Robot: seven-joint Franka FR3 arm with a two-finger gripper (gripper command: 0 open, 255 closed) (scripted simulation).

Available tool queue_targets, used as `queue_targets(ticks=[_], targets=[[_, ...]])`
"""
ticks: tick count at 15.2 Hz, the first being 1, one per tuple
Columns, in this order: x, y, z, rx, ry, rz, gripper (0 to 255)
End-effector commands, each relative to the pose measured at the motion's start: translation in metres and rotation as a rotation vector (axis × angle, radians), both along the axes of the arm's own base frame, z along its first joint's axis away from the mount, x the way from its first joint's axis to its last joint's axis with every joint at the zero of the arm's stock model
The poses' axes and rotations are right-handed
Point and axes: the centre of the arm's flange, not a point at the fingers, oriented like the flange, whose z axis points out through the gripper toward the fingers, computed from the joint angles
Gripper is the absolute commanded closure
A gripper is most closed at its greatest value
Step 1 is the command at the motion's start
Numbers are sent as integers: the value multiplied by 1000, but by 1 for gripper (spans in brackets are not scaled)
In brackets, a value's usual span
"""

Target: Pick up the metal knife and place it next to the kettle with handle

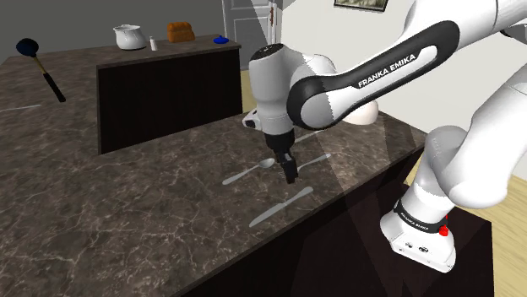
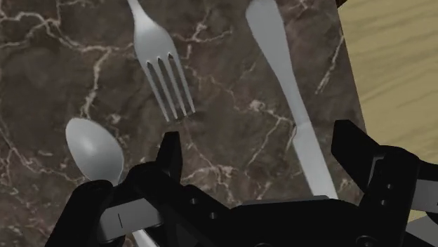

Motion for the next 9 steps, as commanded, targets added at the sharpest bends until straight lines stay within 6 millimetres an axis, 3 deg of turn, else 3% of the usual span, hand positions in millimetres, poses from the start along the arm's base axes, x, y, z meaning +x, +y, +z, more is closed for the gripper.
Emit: queue_targets(ticks=[1,4,9], targets=[[-10,25,-14,-1,20,99,0],[-27,56,-33,-4,49,236,0],[-31,52,-59,-4,49,236,0]])
